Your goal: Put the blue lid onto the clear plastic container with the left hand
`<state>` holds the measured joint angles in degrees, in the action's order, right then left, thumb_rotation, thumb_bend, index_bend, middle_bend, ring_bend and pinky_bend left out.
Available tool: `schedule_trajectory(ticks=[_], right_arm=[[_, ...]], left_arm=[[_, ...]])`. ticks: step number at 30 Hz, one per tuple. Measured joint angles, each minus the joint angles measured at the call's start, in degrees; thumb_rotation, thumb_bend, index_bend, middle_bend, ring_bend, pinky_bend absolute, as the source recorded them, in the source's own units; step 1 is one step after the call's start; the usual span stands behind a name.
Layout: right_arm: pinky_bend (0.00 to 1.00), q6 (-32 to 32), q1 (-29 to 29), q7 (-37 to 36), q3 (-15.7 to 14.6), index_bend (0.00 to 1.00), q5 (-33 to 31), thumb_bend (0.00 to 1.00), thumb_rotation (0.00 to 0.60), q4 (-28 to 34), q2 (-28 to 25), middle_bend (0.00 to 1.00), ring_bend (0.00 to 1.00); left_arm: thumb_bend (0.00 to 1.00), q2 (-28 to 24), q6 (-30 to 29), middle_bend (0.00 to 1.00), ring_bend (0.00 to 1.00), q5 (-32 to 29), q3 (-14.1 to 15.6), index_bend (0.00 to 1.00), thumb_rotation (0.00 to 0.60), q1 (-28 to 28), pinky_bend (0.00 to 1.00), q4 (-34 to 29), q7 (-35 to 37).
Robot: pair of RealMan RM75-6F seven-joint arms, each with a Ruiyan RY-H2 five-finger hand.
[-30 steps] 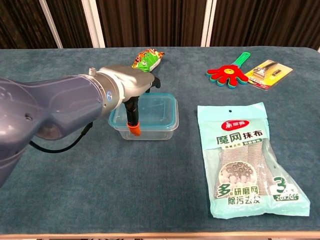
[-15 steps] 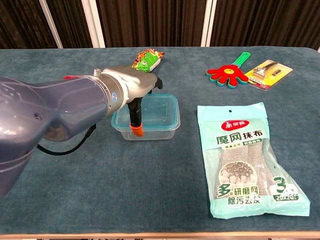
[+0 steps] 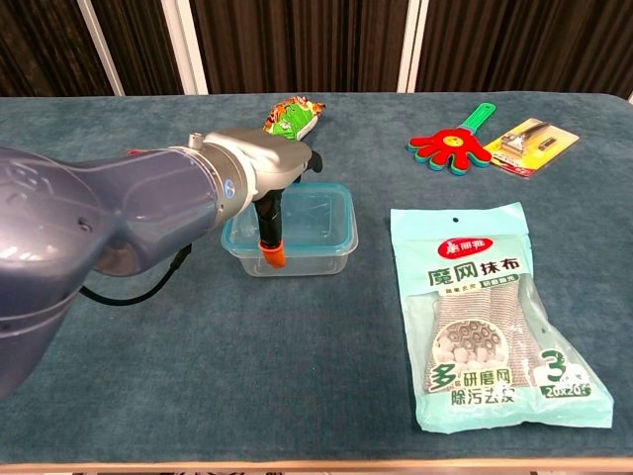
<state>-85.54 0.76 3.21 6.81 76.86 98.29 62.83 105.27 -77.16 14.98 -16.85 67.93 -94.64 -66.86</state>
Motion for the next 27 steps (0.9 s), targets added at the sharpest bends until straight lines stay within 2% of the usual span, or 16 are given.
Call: schedule_trajectory(ticks=[15,27], right_arm=[[0.00,0.1,0.0,0.0,0.1,0.00,-0.4,0.34,0.600,0.2,-0.1,0.01,0.00],[0.00,0.0,-0.1,0.1,0.0,0.00,-0.4,0.34,0.600,0.2,0.0,0.01,0.00]], left_arm=[[0.07,0.4,0.4,0.18,0.04,-0.8,-0.6,0.05,0.600,-0.1,0.02,0.4,-1.0],[0.04,0.4,0.5,0.10,0.03,-0.7,-0.6,0.03,0.600,-0.4,0.02,0.3,-1.3]])
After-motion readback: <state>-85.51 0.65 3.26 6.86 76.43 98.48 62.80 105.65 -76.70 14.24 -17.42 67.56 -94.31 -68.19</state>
